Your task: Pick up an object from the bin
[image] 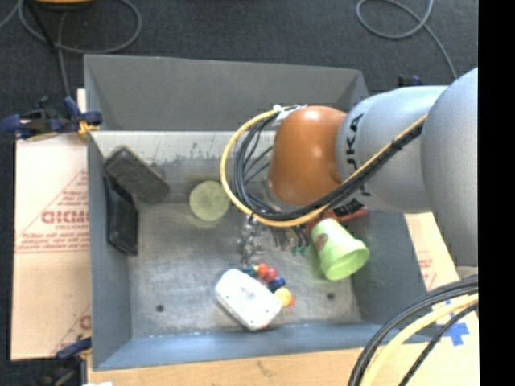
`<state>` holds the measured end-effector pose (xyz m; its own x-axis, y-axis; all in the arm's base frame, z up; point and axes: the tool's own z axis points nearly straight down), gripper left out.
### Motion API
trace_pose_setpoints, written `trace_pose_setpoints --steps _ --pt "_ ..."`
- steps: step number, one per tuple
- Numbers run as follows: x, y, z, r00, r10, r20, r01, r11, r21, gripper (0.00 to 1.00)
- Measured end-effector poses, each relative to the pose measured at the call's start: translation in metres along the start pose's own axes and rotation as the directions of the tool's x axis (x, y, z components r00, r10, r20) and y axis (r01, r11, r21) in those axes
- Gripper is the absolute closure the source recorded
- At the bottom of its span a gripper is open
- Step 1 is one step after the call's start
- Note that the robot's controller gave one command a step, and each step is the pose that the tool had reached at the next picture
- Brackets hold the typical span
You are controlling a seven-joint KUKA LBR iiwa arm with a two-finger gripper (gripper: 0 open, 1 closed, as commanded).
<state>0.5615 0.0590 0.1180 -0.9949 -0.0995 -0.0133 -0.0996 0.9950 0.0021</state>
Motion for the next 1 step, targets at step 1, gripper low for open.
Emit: trace_pose_setpoints --steps 1 --pt "0.0027 -0.0001 -0.0373 1.0 -0.023 -0.01 0.023 1.0 0.003 0.0"
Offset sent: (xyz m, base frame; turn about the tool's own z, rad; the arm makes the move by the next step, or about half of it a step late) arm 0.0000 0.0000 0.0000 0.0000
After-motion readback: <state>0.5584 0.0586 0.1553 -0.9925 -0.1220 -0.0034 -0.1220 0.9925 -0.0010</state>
